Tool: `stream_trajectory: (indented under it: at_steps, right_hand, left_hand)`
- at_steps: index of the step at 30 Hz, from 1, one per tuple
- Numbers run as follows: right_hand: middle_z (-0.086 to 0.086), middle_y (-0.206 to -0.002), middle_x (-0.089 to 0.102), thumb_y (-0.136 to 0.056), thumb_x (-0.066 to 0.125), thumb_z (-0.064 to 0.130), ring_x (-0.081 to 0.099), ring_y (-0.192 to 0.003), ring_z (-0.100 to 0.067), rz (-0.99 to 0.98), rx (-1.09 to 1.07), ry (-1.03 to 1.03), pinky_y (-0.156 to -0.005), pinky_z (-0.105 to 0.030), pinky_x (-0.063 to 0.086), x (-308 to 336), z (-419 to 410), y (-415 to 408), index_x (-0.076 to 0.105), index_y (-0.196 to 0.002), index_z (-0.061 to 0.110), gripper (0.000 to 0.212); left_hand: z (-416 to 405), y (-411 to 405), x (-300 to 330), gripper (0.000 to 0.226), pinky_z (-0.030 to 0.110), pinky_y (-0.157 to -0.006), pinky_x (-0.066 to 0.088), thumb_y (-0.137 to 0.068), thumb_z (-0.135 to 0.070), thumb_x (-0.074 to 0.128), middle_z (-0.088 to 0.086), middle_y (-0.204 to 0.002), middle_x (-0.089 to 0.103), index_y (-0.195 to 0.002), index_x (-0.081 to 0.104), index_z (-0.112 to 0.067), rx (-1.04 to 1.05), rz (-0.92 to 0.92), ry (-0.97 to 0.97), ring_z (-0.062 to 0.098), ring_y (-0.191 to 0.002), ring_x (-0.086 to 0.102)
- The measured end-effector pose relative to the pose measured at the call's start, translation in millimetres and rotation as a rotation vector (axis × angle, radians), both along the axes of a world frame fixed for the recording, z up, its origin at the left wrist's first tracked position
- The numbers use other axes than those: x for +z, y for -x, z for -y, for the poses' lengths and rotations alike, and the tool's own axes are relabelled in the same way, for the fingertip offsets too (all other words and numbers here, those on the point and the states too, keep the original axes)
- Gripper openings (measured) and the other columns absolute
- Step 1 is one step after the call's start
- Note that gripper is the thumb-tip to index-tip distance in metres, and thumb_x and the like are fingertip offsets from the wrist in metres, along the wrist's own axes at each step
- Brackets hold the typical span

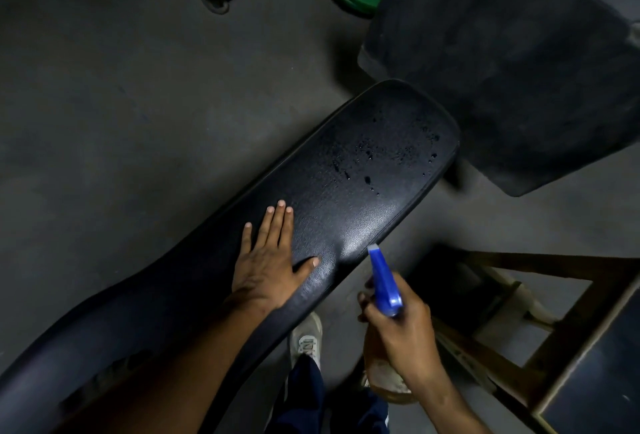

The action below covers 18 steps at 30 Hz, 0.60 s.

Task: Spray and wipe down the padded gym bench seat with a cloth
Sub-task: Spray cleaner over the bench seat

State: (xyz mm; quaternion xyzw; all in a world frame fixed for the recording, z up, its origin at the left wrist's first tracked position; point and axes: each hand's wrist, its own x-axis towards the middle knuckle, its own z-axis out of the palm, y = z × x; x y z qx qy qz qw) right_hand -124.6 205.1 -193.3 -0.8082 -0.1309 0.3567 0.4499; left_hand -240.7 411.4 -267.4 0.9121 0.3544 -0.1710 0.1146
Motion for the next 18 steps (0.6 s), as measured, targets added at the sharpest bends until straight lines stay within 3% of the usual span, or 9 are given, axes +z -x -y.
stream_trajectory:
  at_steps: [1,3,5,8,9,11,14,18]
  right_hand:
    - [-0.004,-0.084,0.071,-0.081,0.076,0.035,0.073,-0.069,-0.025,0.005,0.000,0.015,-0.073,-0.059,0.060,0,5,4,0.068,-0.096,0.029,0.019]
    - [-0.004,-0.080,0.072,-0.087,0.081,0.021,0.071,-0.068,-0.016,-0.012,-0.059,0.013,-0.073,-0.055,0.062,-4,16,8,0.068,-0.093,0.026,0.015]
    - [0.001,-0.074,0.070,-0.091,0.079,0.001,0.068,-0.062,-0.005,-0.018,-0.163,0.003,-0.068,-0.039,0.061,-5,27,9,0.068,-0.092,0.021,0.023]
    - [0.002,-0.069,0.064,-0.092,0.075,-0.006,0.064,-0.057,0.000,-0.005,-0.212,-0.017,-0.061,-0.023,0.055,-2,38,7,0.066,-0.088,0.012,0.021]
    - [0.002,-0.069,0.065,-0.092,0.075,-0.006,0.064,-0.058,-0.002,0.000,-0.203,-0.016,-0.062,-0.025,0.056,-2,39,7,0.066,-0.087,0.013,0.021]
    - [0.003,-0.073,0.068,-0.091,0.078,-0.002,0.067,-0.063,-0.007,-0.005,-0.168,-0.015,-0.068,-0.041,0.061,-1,39,8,0.068,-0.090,0.018,0.022]
    - [0.003,-0.083,0.073,-0.083,0.079,0.026,0.072,-0.069,-0.014,-0.028,-0.067,-0.017,-0.075,-0.058,0.063,4,39,13,0.069,-0.097,0.030,0.017]
    - [-0.001,-0.080,0.071,-0.080,0.074,0.044,0.073,-0.073,-0.028,0.004,0.145,0.026,-0.076,-0.056,0.060,9,32,24,0.065,-0.101,0.025,0.030]
  left_hand:
    - [0,2,1,0.104,0.051,-0.125,0.003,-0.083,-0.082,0.014,-0.001,-0.166,-0.023,-0.158,-0.016,-0.016,-0.002,0.001,0.004,0.015,-0.154,-0.017]
    - [1,5,2,0.103,0.051,-0.125,0.002,-0.084,-0.081,0.012,-0.002,-0.165,-0.025,-0.157,-0.017,-0.016,-0.004,0.000,0.013,0.014,-0.153,-0.019]
    - [4,9,4,0.101,0.050,-0.125,0.001,-0.086,-0.080,0.013,-0.002,-0.165,-0.027,-0.157,-0.019,-0.017,0.002,-0.001,0.020,0.014,-0.153,-0.021]
    - [9,13,3,0.098,0.050,-0.125,0.000,-0.090,-0.078,0.018,-0.002,-0.164,-0.028,-0.156,-0.021,-0.017,0.024,0.006,0.025,0.015,-0.152,-0.021]
    - [12,14,2,0.098,0.050,-0.125,0.000,-0.090,-0.077,0.020,-0.002,-0.164,-0.027,-0.156,-0.020,-0.017,0.034,0.008,0.028,0.015,-0.153,-0.021]
    - [16,15,1,0.098,0.050,-0.125,0.001,-0.091,-0.076,0.023,-0.002,-0.165,-0.026,-0.156,-0.019,-0.017,0.052,0.014,0.026,0.016,-0.153,-0.019]
    - [22,18,3,0.099,0.049,-0.125,0.003,-0.089,-0.076,0.024,-0.002,-0.165,-0.025,-0.156,-0.018,-0.017,0.070,0.002,0.035,0.016,-0.154,-0.017]
    - [33,31,8,0.100,0.049,-0.125,0.006,-0.089,-0.073,0.033,-0.003,-0.165,-0.024,-0.158,-0.016,-0.018,0.104,-0.017,0.044,0.015,-0.154,-0.016]
